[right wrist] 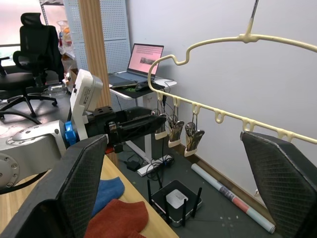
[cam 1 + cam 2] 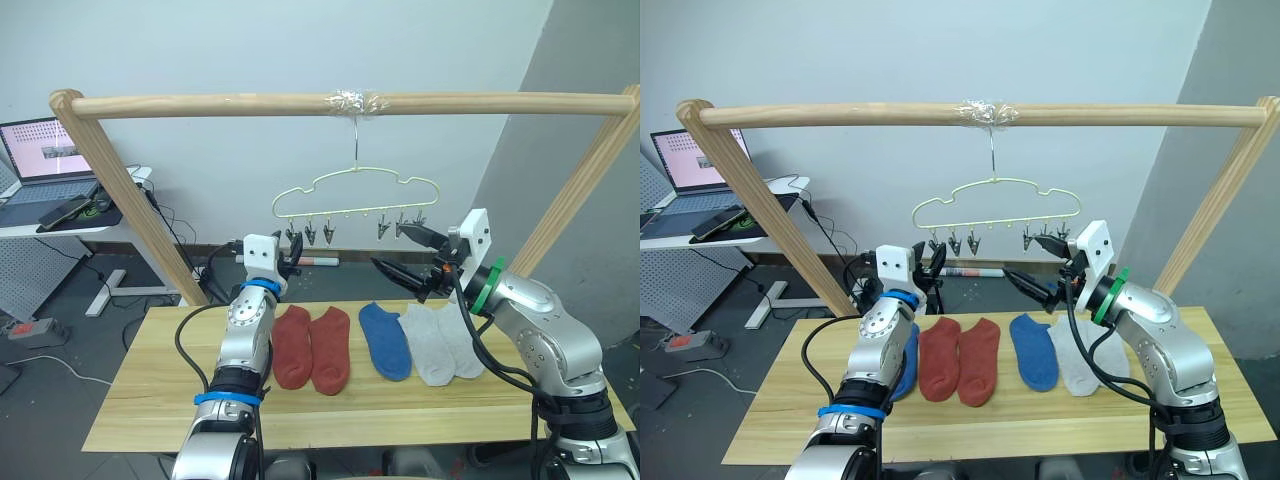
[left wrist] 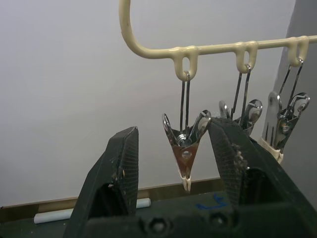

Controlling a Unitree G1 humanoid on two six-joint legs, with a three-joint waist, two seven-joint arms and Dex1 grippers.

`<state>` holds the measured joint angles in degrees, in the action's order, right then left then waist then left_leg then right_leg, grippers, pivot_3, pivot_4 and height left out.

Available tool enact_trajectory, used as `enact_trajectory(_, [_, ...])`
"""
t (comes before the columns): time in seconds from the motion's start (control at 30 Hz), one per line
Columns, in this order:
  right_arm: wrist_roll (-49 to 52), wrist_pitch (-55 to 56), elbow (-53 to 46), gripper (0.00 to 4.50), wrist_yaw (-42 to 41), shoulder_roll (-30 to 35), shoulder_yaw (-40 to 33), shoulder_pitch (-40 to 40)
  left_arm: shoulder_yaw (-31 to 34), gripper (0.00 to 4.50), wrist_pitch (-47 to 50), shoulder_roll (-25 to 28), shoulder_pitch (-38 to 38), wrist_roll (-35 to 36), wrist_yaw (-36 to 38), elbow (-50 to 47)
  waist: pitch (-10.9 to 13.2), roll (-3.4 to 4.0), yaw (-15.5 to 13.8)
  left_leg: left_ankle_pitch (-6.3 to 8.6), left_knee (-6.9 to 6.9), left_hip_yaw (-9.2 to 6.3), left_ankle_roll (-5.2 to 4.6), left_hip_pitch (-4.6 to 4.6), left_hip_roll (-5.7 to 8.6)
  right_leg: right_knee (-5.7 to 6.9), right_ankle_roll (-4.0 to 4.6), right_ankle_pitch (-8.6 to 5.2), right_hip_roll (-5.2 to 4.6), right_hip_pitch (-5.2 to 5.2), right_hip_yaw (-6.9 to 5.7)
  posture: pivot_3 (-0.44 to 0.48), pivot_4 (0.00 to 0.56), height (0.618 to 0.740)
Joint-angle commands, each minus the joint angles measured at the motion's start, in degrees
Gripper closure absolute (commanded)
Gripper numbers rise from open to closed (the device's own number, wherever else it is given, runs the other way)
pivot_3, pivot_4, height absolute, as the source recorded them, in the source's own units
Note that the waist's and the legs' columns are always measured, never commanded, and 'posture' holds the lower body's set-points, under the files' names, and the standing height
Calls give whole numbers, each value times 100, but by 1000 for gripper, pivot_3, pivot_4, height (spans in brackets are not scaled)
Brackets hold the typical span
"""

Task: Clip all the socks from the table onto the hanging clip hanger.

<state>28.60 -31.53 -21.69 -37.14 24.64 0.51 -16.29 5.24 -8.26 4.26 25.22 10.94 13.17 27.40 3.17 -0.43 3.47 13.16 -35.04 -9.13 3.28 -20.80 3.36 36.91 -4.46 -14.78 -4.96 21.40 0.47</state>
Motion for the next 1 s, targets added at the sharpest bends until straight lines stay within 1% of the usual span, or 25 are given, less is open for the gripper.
enact_trajectory(0.03, [150, 15, -287, 0, 64, -14, -138, -24, 45, 2122, -185, 6, 219, -17, 15, -76, 0, 0, 4, 0, 0, 0, 0, 0, 0, 0, 0, 0, 0, 0, 0, -153, 19, 740])
enact_trajectory(0.33, [134, 45, -287, 0, 122, -8, -121, -40, 70, 2122, -262, 20, 351, -10, 25, 73, 1, -2, 32, 0, -1, 0, 0, 0, 0, 0, -1, 1, 0, -1, 0, -158, 19, 740])
enact_trajectory(0.63, [149, 42, -307, 0, 158, -31, -132, -34, 61, 2122, -265, 27, 344, -12, 60, 87, 2, -3, 147, 0, -1, -2, 0, 0, 0, 1, -2, 1, 0, -1, 0, -159, 21, 740])
enact_trajectory(1.0, [172, 25, -295, 0, 158, -24, -114, -53, 101, 2122, -308, 96, 336, -57, -10, 169, 2, -3, 157, 0, -1, -3, 0, 0, 0, 1, -2, 1, 0, -1, 0, -159, 21, 740])
